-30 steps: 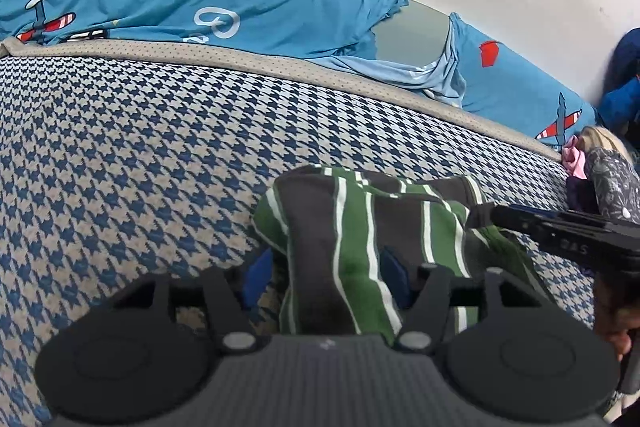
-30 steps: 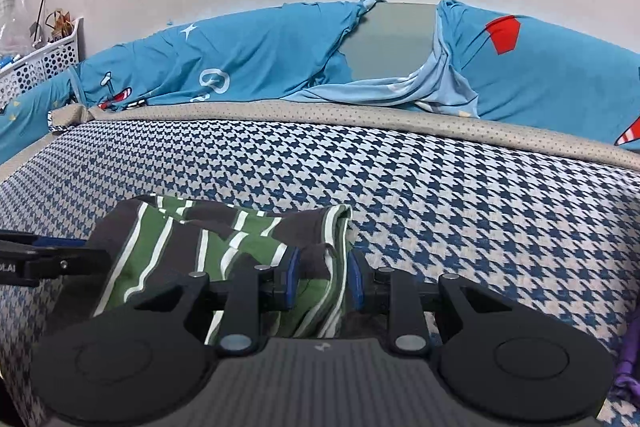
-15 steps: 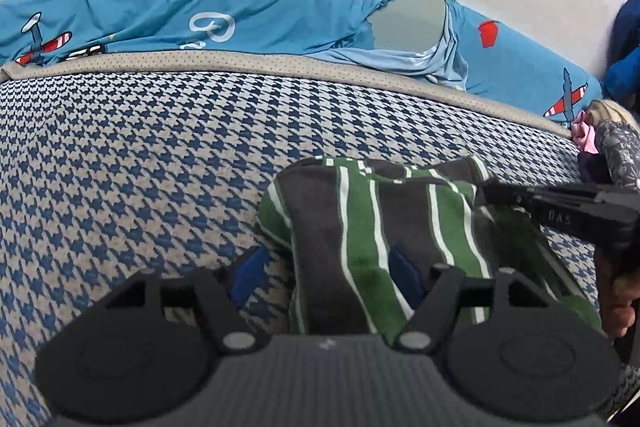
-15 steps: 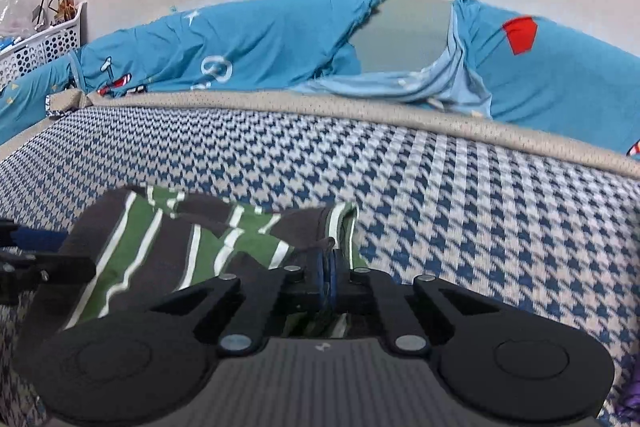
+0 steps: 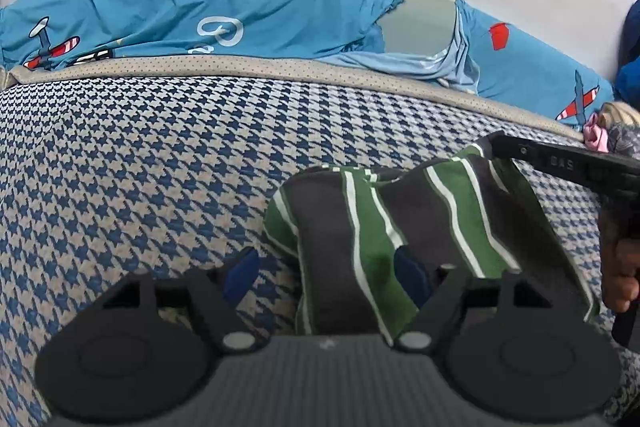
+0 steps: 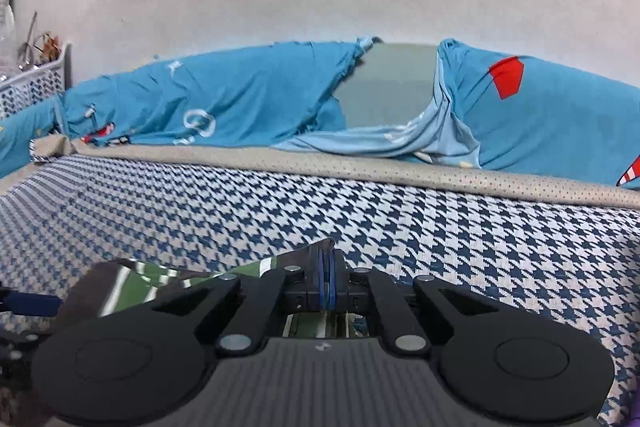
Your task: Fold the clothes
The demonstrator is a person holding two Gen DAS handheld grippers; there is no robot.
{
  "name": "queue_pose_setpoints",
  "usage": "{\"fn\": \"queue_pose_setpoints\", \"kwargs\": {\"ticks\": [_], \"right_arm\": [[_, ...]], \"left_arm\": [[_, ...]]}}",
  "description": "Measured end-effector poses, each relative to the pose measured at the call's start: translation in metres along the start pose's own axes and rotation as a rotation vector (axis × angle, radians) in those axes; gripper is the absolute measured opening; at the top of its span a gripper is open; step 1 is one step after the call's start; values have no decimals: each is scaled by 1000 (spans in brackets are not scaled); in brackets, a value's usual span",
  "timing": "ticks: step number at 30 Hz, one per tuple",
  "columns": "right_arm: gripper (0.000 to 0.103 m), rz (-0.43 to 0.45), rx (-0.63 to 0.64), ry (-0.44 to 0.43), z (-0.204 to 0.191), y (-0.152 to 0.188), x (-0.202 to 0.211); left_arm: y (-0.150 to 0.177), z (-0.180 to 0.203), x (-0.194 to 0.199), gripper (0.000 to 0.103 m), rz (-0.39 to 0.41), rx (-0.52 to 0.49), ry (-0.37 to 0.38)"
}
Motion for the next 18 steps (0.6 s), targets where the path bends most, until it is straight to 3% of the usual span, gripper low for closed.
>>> {"fn": "queue_pose_setpoints", "kwargs": {"ticks": [11,18], "right_arm": [[6,-112,9,68,-1,17,-33],[6,-81,-166,30,15,1,-10]], "left_arm": [[2,-10,-14,77,-39,37,-43],[0,-11,-17,77,-32,50,-53]]}}
Point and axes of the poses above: each gripper's, at about its wrist camera, not at the fingertips, and x roughly against the way its jaws point, z to its right, y to its underside, the point moved 3 cm from there along -x, roughly the way its jaws point, and after that the axes turned 2 degrees about z, right-handed, at the moved point
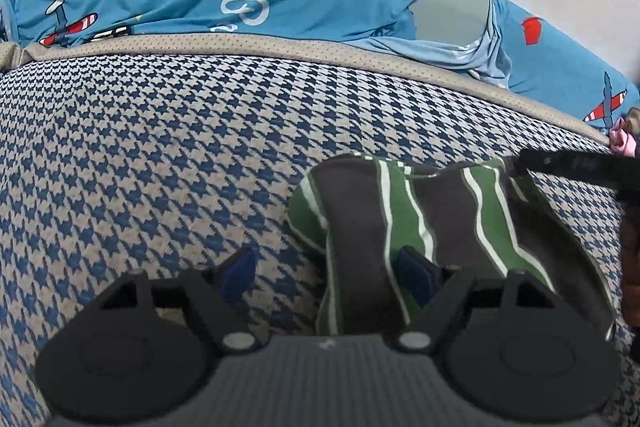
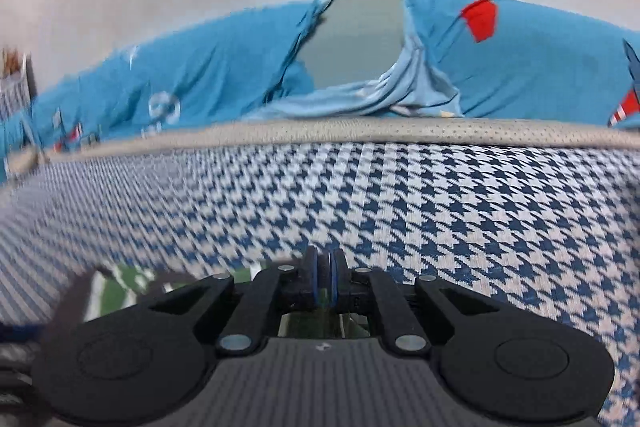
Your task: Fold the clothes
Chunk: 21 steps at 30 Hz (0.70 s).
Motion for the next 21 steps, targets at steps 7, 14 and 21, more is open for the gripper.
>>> {"fn": "queue_pose_setpoints", "kwargs": {"ticks": [7,14,21], "right_arm": [[11,34,-105,-16,10,-10,40],[17,18,-231,8,29,-3,79],[25,44,-314,171,77,7,143]], "left_arm": [[-4,1,2,81,21,11,2],[-5,-3,1,84,40,17,-21],[-9,-2,3,85,58,26,-34]]}}
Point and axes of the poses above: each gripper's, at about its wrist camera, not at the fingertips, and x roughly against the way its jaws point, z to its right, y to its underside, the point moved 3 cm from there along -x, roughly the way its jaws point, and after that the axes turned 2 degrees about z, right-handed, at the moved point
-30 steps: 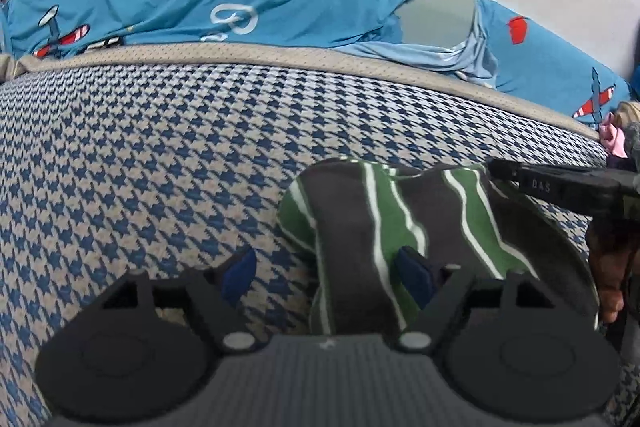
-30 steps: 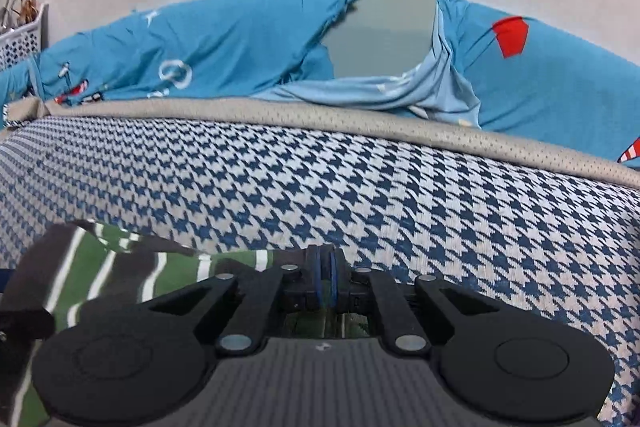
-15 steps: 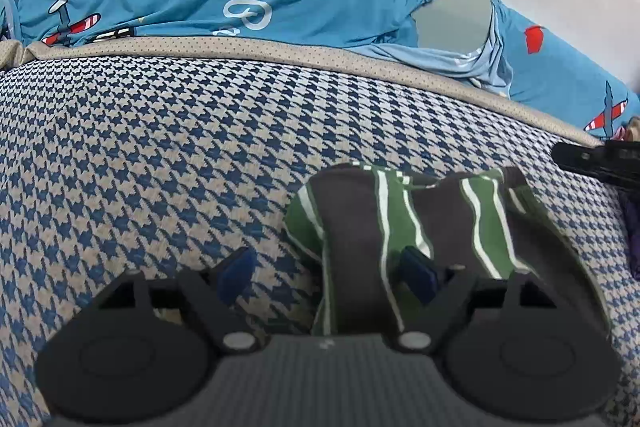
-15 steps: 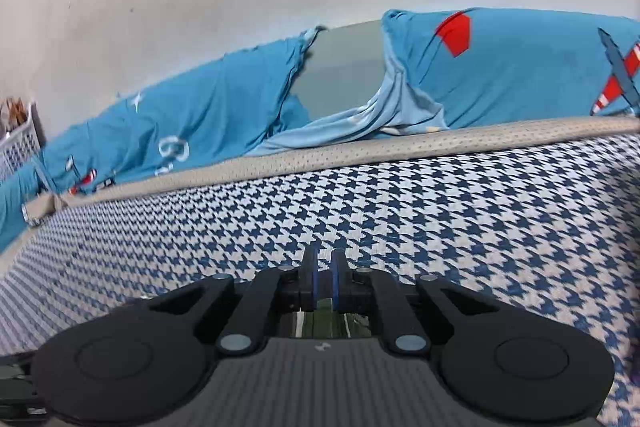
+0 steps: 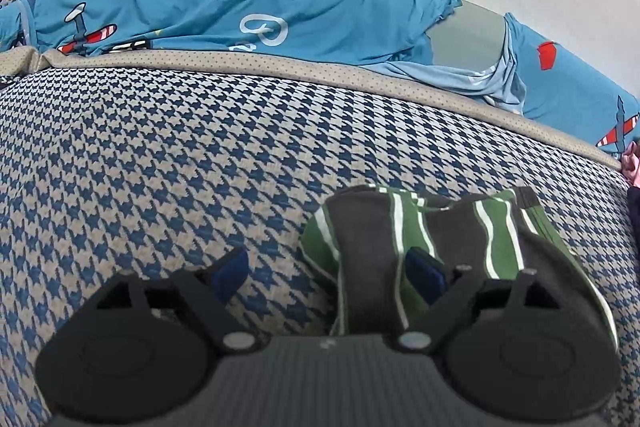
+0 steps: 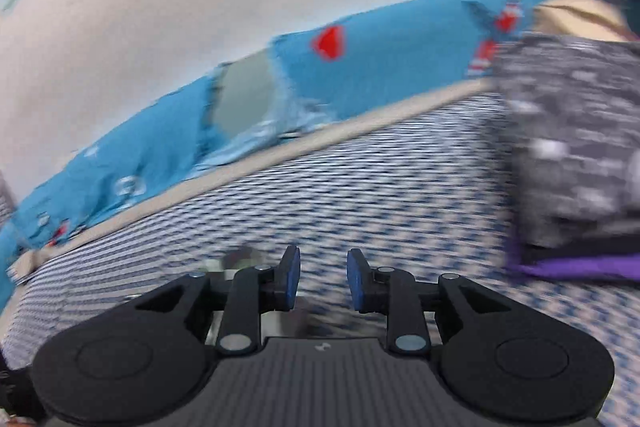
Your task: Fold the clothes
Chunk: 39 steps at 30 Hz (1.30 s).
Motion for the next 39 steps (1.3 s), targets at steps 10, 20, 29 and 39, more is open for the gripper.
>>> {"fn": "queue_pose_setpoints", "kwargs": {"ticks": [10,20,29,39], "right_arm": [[26,-1,-99,157,51,27,62],[29,-88,47,155,46,75,70],[34,-106,59,120,42,90,75],[35,-120,61,110,37,97,73]], "left_arm": [[5,20,10,92,28,-79,36],[13,28,13,96,32,-134,95],[16,20,14,98,17,-123,93],[11,7,17,99,16,-51,100]]}}
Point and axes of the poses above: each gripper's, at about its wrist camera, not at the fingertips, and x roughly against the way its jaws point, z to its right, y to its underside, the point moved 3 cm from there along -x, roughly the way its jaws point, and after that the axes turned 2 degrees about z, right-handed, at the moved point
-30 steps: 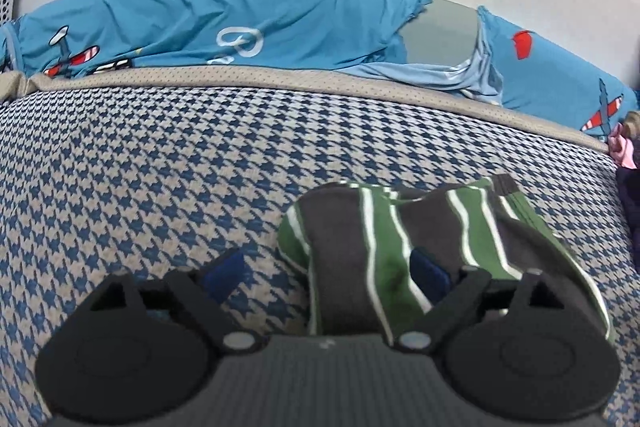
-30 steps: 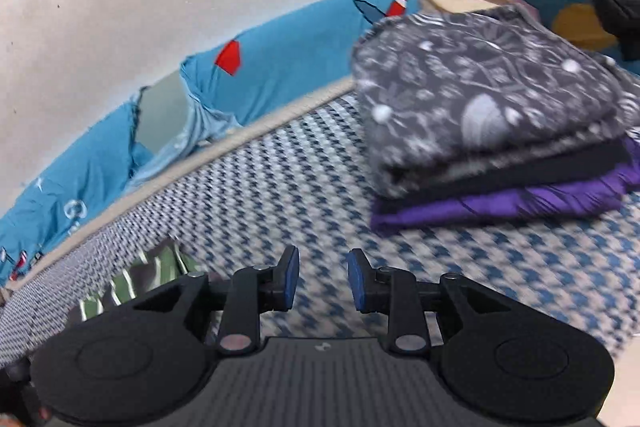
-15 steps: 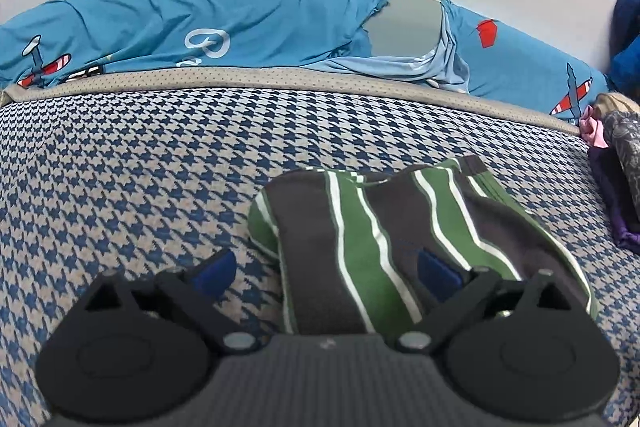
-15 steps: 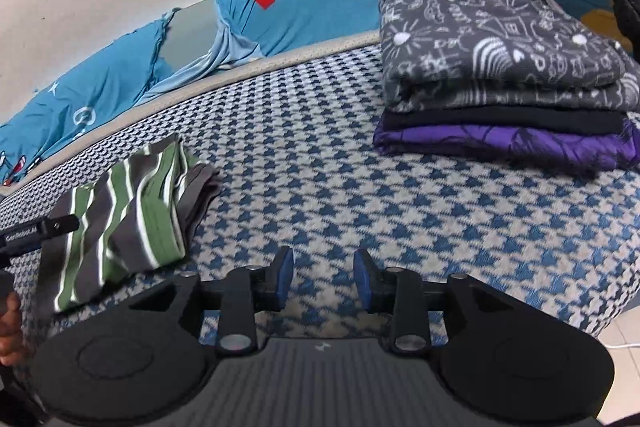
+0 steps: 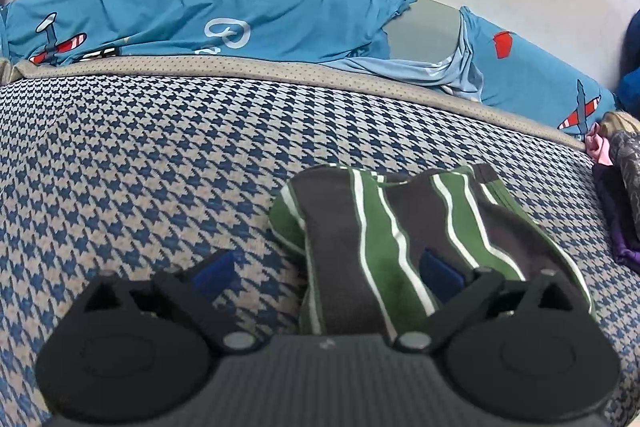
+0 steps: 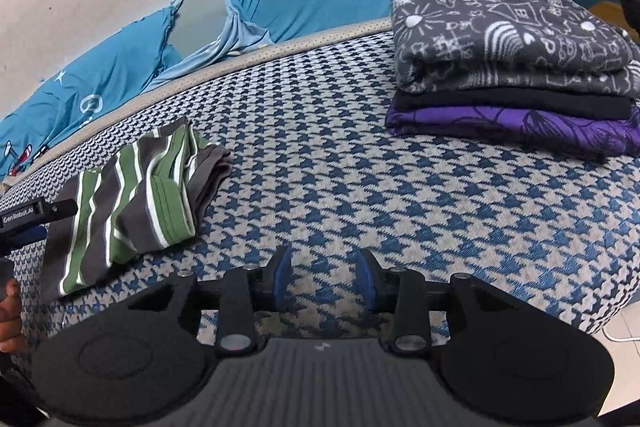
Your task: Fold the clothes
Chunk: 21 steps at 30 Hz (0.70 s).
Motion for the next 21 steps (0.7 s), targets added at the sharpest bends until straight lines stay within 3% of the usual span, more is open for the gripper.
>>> {"fn": "queue_pose_setpoints", "kwargs": {"ticks": [21], "right_arm": [[42,-16,7,-15,-6,4,-3]], "left_arm": [[-3,2,1,101,2,24,-6]]}}
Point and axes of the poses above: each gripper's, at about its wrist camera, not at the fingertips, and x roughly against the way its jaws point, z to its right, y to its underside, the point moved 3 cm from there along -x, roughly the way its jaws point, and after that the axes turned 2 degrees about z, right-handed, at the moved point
